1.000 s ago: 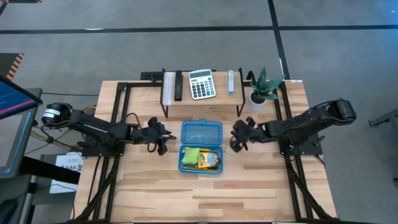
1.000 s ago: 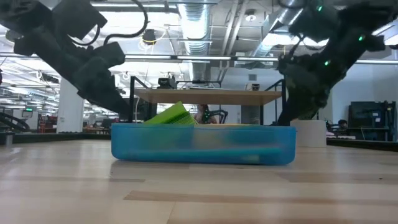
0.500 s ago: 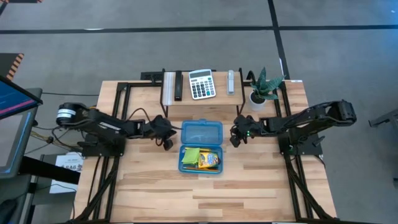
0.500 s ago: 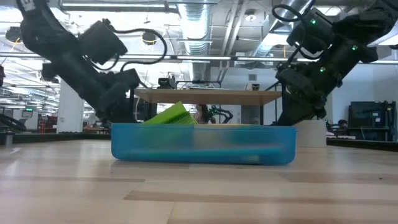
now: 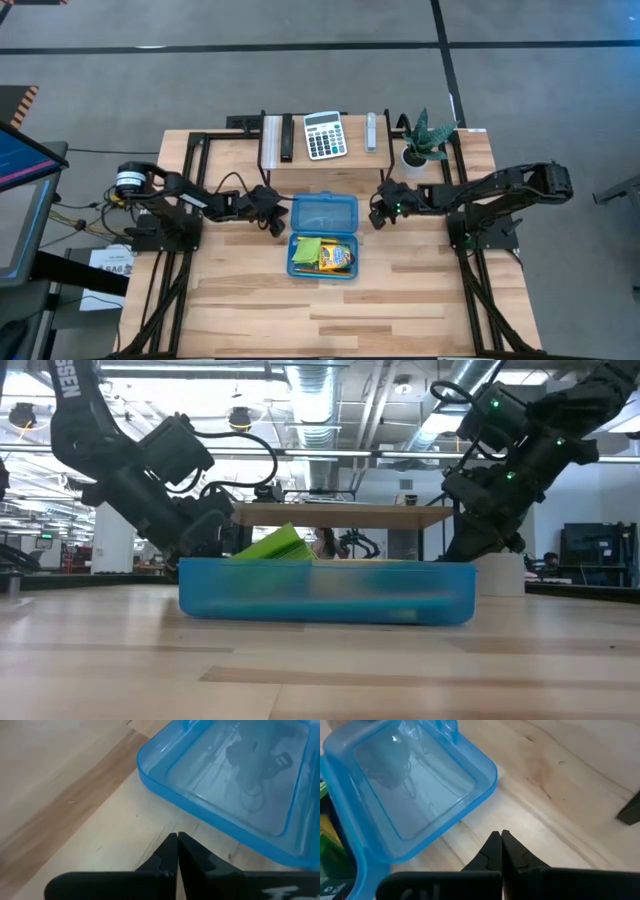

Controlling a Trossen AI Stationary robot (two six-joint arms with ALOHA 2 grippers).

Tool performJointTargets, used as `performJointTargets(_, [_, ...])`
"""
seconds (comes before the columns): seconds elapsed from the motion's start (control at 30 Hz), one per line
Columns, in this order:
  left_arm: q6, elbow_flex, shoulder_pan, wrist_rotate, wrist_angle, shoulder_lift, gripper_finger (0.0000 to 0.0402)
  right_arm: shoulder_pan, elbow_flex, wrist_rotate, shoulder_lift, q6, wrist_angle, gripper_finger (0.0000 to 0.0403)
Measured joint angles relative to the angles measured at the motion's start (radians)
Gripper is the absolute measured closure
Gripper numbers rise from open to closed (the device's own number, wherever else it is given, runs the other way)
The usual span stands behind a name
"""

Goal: Pack school essentials
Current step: Close the blue supply box

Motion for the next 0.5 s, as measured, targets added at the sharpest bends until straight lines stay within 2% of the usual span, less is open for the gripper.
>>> performJointTargets(0.3, [-0.02,0.008,0.0,0.023,0.012,-0.001,0.0401,0.002,0.0,-0.003,0.002,0.021,-0.005,0.0402])
performJointTargets(0.5, [-0.031,0.008,0.0,0.027,0.012,-0.001,0.0401,0.012,0.013,-0.029,0.122,0.027,0.076,0.0402])
